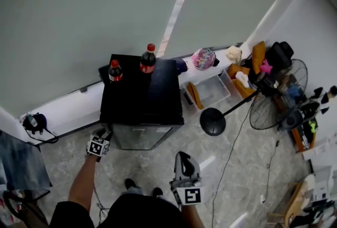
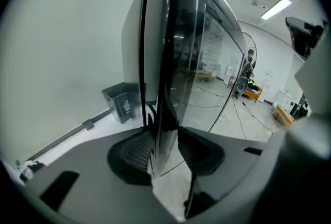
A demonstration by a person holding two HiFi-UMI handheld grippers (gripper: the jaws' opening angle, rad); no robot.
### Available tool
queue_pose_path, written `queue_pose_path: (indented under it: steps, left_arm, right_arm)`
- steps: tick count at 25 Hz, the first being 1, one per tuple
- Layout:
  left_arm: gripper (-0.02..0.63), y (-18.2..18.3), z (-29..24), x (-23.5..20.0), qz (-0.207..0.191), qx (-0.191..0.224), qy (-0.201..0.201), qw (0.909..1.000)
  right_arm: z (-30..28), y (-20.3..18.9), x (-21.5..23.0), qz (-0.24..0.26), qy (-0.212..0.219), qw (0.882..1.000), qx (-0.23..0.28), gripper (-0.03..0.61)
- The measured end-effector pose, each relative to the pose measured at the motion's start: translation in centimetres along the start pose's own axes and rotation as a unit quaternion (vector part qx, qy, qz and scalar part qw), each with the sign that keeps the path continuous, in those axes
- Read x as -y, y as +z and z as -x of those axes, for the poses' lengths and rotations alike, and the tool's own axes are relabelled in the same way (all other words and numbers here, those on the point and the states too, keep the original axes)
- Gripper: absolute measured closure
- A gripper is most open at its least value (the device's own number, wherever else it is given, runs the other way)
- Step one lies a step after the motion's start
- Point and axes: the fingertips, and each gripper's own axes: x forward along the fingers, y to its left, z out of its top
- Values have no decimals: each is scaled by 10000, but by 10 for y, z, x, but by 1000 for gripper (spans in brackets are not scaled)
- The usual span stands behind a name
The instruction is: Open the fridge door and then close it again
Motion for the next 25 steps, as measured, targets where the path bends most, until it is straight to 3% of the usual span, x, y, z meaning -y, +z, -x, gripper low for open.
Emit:
queue_pose_path:
  steps: [15,20,25]
  left_arm:
    - [494,-5,-2,-2,-279,-341,-1,9990]
    - [500,-6,-2,-2,-496,-477,2,9976]
    - [502,-6,-1,-4,-509,-567,131,9970]
  right_arm:
    - [6,-3,3,-154,131,9998,24,569]
    - [5,-3,1,-326,129,9990,-269,569]
    - [6,1,-2,-217,301,9993,62,569]
